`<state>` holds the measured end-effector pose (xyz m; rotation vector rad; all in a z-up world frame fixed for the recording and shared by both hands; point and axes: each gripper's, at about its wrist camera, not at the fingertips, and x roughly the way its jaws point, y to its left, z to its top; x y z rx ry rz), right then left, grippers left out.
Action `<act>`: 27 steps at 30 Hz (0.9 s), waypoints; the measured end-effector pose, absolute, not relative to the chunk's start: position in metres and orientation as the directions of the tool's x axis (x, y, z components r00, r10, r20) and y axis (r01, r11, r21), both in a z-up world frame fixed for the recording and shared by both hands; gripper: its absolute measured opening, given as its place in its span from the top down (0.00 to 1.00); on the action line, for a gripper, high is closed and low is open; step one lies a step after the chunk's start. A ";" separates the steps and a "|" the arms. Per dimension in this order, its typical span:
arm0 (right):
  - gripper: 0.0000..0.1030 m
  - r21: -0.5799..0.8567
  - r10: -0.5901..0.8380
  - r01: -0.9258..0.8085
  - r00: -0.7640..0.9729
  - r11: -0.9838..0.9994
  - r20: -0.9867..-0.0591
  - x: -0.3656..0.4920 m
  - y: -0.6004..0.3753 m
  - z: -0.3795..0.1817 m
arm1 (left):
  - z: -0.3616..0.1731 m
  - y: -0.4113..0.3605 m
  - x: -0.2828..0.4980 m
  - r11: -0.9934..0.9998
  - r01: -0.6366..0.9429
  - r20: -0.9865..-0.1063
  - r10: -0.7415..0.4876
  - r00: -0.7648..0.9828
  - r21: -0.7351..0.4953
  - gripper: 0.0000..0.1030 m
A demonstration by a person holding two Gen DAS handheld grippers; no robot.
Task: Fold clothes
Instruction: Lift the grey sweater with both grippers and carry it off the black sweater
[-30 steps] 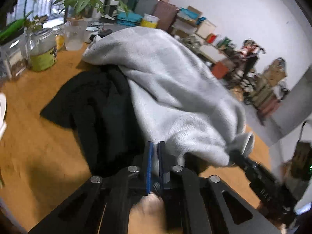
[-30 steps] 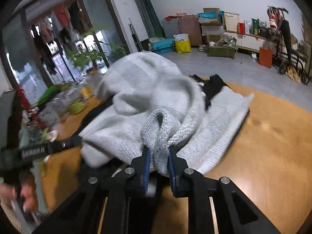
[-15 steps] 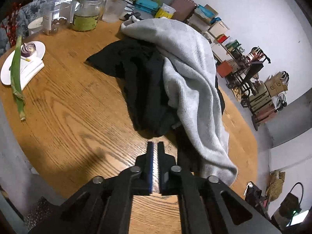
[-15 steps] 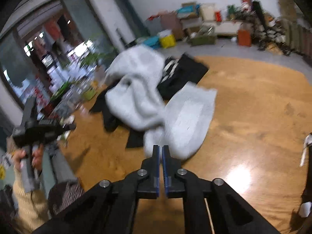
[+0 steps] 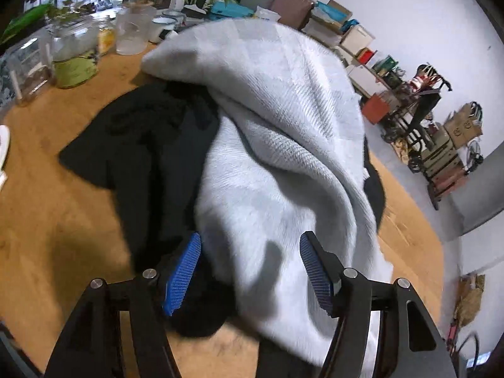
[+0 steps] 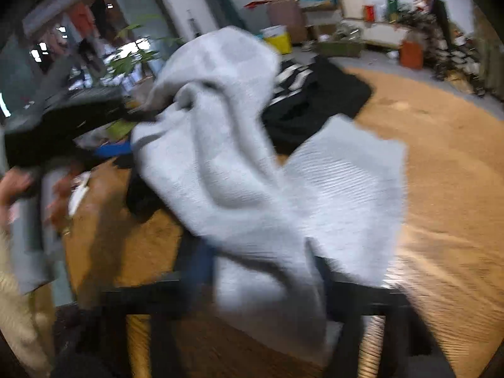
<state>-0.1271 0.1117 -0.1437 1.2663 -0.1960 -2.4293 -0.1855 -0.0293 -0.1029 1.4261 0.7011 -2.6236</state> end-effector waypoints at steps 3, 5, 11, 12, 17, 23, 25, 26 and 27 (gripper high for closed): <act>0.84 0.382 -0.504 0.330 -0.526 -0.864 -0.685 -0.113 0.114 -0.134 | -0.107 -0.027 -0.178 -0.889 0.302 -0.790 0.102 -0.604 -0.345 0.90; 0.85 0.436 -0.569 0.367 -0.543 -0.822 -0.617 -0.099 0.119 -0.122 | -0.097 -0.022 -0.163 -0.894 0.258 -0.752 0.120 -0.648 -0.366 0.91; 0.86 0.419 -0.611 0.445 -0.589 -0.791 -0.529 -0.045 0.133 -0.069 | -0.068 0.003 -0.109 -0.878 0.094 -0.716 0.316 -0.622 -0.470 0.97; 0.86 0.410 -0.604 0.444 -0.594 -0.797 -0.531 -0.032 0.136 -0.065 | -0.066 0.008 -0.094 -0.878 0.074 -0.715 0.334 -0.614 -0.473 0.97; 0.86 0.460 -0.599 0.390 -0.605 -0.798 -0.525 0.040 0.171 -0.053 | -0.068 0.036 -0.029 -0.872 -0.080 -0.707 0.443 -0.552 -0.484 0.97; 0.70 0.336 -0.335 0.128 -0.647 -0.933 -0.685 0.091 0.230 -0.057 | -0.094 0.026 0.004 -0.836 -0.090 -0.744 0.527 -0.410 -0.542 0.93; 0.54 0.309 -0.259 0.037 -0.645 -0.950 -0.719 0.086 0.245 -0.055 | -0.100 0.000 0.002 -0.813 -0.002 -0.752 0.540 -0.379 -0.583 0.85; 0.49 0.297 -0.238 0.025 -0.665 -0.954 -0.708 0.083 0.249 -0.048 | -0.100 -0.015 0.002 -0.800 0.041 -0.747 0.540 -0.388 -0.599 0.81; 0.39 0.286 -0.217 0.013 -0.685 -0.958 -0.695 0.079 0.252 -0.040 | -0.096 -0.028 0.004 -0.792 0.069 -0.741 0.531 -0.412 -0.606 0.71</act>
